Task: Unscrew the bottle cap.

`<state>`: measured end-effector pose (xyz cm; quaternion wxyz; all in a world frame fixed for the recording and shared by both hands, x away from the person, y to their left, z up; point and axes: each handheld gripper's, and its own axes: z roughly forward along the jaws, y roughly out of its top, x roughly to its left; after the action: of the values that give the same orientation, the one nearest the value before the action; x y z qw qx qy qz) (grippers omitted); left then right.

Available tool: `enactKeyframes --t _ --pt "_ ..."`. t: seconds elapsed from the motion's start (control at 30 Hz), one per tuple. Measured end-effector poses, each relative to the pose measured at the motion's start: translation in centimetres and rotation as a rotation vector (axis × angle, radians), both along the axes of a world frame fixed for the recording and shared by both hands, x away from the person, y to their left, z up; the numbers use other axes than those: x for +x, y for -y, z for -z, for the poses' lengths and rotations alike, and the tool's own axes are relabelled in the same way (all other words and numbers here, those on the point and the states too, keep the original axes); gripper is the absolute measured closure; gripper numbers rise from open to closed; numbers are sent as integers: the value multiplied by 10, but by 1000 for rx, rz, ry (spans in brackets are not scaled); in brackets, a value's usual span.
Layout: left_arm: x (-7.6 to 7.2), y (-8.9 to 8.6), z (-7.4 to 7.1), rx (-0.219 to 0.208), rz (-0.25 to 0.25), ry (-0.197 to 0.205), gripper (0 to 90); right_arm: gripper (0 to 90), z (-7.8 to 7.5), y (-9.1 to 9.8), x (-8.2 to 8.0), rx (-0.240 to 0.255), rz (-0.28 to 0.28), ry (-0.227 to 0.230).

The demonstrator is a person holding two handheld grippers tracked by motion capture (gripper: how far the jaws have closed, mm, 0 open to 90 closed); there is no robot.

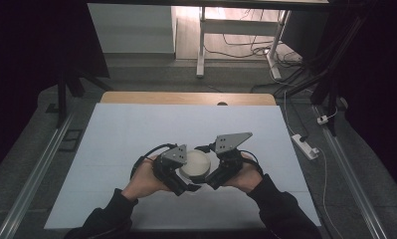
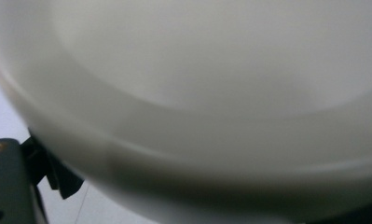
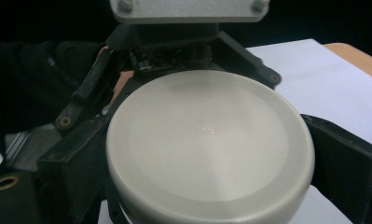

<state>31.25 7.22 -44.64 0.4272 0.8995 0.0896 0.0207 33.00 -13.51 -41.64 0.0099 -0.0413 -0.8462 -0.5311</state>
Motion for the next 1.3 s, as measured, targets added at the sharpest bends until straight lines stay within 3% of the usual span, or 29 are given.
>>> enactKeyframes --t 0.1,0.73,1.3 --pt "1 0 1 3 3 -2 73 67 0 0 0 -12 4 -2" --pt "2 -2 1 13 -16 6 73 68 -7 5 -1 24 45 19" --pt "10 -10 6 25 -75 6 73 68 -7 12 0 15 99 30"
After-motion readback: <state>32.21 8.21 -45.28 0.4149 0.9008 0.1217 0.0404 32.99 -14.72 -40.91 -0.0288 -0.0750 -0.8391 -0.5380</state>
